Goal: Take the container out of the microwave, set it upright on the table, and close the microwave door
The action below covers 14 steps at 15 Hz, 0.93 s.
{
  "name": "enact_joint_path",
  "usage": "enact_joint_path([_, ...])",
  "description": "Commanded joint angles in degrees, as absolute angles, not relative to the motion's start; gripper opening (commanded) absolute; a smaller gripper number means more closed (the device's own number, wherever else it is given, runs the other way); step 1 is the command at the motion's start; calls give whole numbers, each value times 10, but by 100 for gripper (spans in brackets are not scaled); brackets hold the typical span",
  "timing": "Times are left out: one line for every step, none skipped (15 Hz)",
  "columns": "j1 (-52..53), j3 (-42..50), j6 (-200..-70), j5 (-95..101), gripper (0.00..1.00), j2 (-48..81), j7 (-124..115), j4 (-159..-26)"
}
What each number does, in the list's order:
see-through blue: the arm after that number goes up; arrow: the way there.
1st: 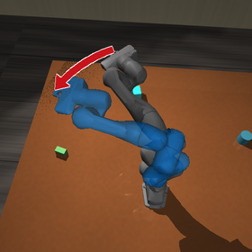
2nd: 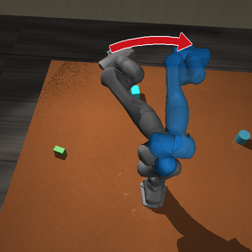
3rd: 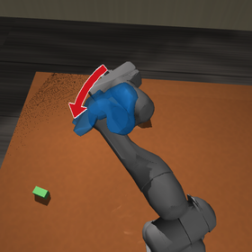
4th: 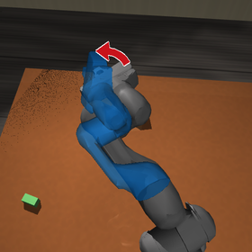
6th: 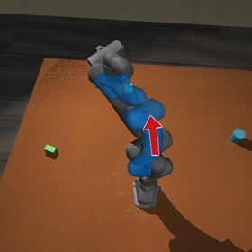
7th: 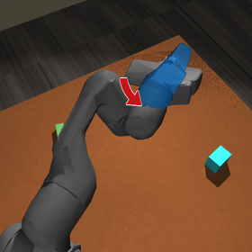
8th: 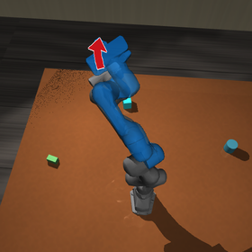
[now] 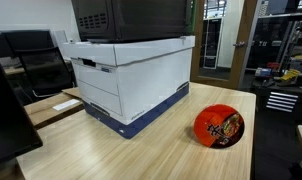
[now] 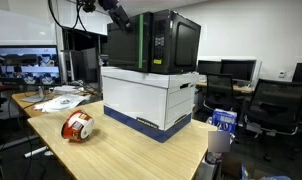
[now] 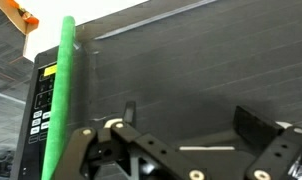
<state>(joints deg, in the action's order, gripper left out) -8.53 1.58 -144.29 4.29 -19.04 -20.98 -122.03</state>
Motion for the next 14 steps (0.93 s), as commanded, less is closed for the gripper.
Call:
enact_joint_path([-67, 32, -1469, 11, 100, -152, -143, -1189])
enact_joint_path([-61, 36, -1479, 5, 100, -144, -120, -1187])
enact_joint_path([-58, 38, -1490, 4, 100, -138, -106, -1185])
enact_joint_path([-56, 39, -1502, 4, 100, -130, -94, -1181])
enact_joint_path([-55, 40, -1510, 4, 100, -125, -87, -1177])
enact_joint_path([-52, 41, -1518, 2, 100, -122, -79, -1176])
enact_joint_path([-50, 42, -1525, 2, 100, -117, -73, -1173])
enact_joint_path([-50, 43, -1526, 0, 100, -116, -67, -1174])
enact_joint_path([-48, 45, -1525, -3, 100, -120, -61, -1178])
enact_joint_path([-50, 44, -1512, 0, 100, -127, -70, -1180])
enact_joint_path([-55, 40, -1475, 3, 100, -138, -96, -1183])
enact_joint_path([-55, 38, -1429, 1, 100, -151, -102, -1185])
enact_joint_path([-52, 39, -1389, -4, 100, -162, -100, -1187])
enact_joint_path([-54, 36, -1362, 0, 100, -171, -105, -1188])
